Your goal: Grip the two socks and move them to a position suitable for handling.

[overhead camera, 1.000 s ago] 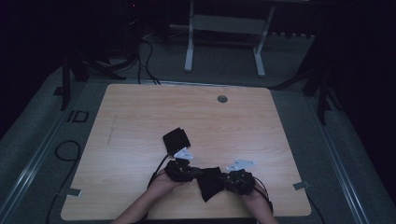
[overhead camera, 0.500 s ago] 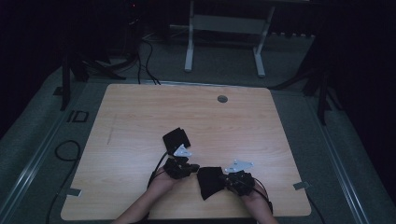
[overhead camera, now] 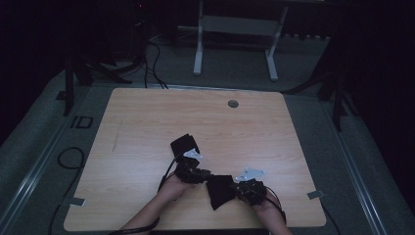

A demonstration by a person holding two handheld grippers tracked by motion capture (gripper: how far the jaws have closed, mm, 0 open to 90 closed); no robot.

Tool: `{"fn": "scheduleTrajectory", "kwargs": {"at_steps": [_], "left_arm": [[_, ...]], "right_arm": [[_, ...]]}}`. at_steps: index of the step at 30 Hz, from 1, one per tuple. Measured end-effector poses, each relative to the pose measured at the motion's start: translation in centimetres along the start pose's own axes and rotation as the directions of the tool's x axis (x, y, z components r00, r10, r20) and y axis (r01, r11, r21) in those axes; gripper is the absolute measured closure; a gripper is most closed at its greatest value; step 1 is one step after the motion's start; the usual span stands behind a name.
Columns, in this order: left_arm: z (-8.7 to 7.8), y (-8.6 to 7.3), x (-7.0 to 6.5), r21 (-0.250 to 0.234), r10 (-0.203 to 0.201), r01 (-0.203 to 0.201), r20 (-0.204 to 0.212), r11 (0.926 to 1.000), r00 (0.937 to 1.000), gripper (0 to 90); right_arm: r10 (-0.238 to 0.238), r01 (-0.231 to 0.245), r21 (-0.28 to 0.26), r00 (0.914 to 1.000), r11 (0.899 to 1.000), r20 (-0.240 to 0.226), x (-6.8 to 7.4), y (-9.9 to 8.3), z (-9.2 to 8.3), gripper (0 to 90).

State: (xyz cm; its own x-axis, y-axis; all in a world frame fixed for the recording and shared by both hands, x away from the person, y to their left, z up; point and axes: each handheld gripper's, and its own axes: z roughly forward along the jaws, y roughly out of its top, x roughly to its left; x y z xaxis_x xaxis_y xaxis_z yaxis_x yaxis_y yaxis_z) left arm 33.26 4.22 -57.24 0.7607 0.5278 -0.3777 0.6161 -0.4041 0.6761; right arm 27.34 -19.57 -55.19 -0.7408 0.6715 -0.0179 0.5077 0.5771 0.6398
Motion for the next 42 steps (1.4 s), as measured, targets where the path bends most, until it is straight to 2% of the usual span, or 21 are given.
{"fn": "scheduleTrajectory", "kwargs": {"at_steps": [2, 4, 10, 14, 17, 22, 24, 25, 27, 30, 31, 33, 37, 38, 39, 41, 42], "left_arm": [[0.2, 0.0, -0.3, 0.022, 0.02, -0.02, 0.009, 0.9996, 0.9998, 80.7], [0.2, 0.1, -0.6, 0.031, 0.037, -0.036, -0.017, 0.9989, 0.9992, 86.4], [-0.7, -0.3, -0.7, 0.026, 0.037, -0.035, -0.064, 0.999, 0.9972, 88.1], [-1.7, -0.9, -0.2, 0.036, 0.034, -0.03, -0.093, 0.9989, 0.9951, 88.1], [-2.6, -1.2, 0.0, 0.029, 0.023, -0.02, -0.094, 0.9994, 0.9953, 88.1], [-5.0, -1.7, -0.2, 0.012, 0.025, -0.024, -0.093, 0.9996, 0.9954, 88.1], [-6.1, -1.9, -0.2, 0.005, 0.027, -0.027, -0.109, 0.9996, 0.9937, 88.1], [-6.6, -2.0, -0.1, 0.006, 0.021, -0.02, -0.099, 0.9998, 0.9948, 88.0], [-7.5, -2.3, 0.0, 0.012, 0.023, -0.022, -0.113, 0.9997, 0.9933, 88.0], [-8.3, -2.8, 0.6, 0.035, 0.012, -0.009, -0.105, 0.9994, 0.9944, 88.0], [-8.4, -2.9, 0.7, 0.043, 0.017, -0.013, -0.095, 0.999, 0.9953, 88.0], [-8.4, -3.2, 0.9, 0.05, 0.017, -0.012, -0.112, 0.9987, 0.9935, 87.9], [-7.9, -3.7, 1.4, 0.05, 0.032, -0.024, -0.167, 0.9985, 0.9853, 85.2], [-7.8, -3.7, 1.5, 0.043, 0.034, -0.027, -0.187, 0.9987, 0.9819, 80.8], [-7.9, -3.7, 1.5, 0.031, 0.03, -0.024, -0.19, 0.9992, 0.9814, 76.2], [-8.3, -3.7, 1.4, -0.009, 0.025, -0.028, -0.213, 0.9996, 0.9766, 63.8], [-8.5, -3.7, 1.3, -0.026, 0.026, -0.033, -0.222, 0.9991, 0.9746, 63.8]], "right_arm": [[0.004, -0.004, -0.003, 1.0, 1.0, -0.001, 0.0, 0.0, 0.0, 85.9], [0.005, -0.005, -0.005, 1.0, 1.0, -0.002, 0.0, -0.1, 0.0, 85.9], [-0.016, 0.016, -0.005, 0.9999, 1.0, -0.002, 0.4, 0.1, -0.7, 86.1], [-0.016, 0.015, -0.069, 0.9998, 0.998, -0.012, 0.5, 0.7, -2.8, 86.2], [0.008, -0.012, -0.125, 0.9996, 0.992, -0.026, 0.0, 1.1, -4.8, 86.2], [0.049, -0.044, -0.191, 0.9986, 0.981, 0.021, -1.4, 1.2, -7.9, 86.2], [0.081, -0.072, -0.205, 0.9961, 0.976, 0.035, -2.2, 0.9, -8.8, 86.2], [0.1, -0.088, -0.21, 0.994, 0.974, 0.044, -2.7, 0.5, -9.2, 86.2], [0.143, -0.13, -0.216, 0.9888, 0.968, 0.044, -3.7, -0.2, -9.5, 86.1], [0.186, -0.172, -0.189, 0.9809, 0.967, 0.057, -4.8, -1.5, -9.0, 86.1], [0.205, -0.196, -0.168, 0.9781, 0.966, 0.037, -5.1, -2.0, -8.4, 86.1], [0.224, -0.22, -0.14, 0.9744, 0.965, 0.015, -5.3, -2.8, -7.5, 86.0], [0.238, -0.237, -0.079, 0.9713, 0.968, 0.001, -5.3, -4.2, -5.2, 83.5], [0.238, -0.237, -0.069, 0.9713, 0.969, 0.008, -5.3, -4.3, -4.8, 81.3], [0.221, -0.219, -0.052, 0.9746, 0.974, 0.039, -5.2, -4.4, -4.4, 75.2], [0.202, -0.198, -0.049, 0.9751, 0.979, 0.091, -5.3, -4.3, -4.3, 63.8], [0.203, -0.199, -0.054, 0.9742, 0.979, 0.098, -5.4, -4.2, -4.5, 64.7]]}}
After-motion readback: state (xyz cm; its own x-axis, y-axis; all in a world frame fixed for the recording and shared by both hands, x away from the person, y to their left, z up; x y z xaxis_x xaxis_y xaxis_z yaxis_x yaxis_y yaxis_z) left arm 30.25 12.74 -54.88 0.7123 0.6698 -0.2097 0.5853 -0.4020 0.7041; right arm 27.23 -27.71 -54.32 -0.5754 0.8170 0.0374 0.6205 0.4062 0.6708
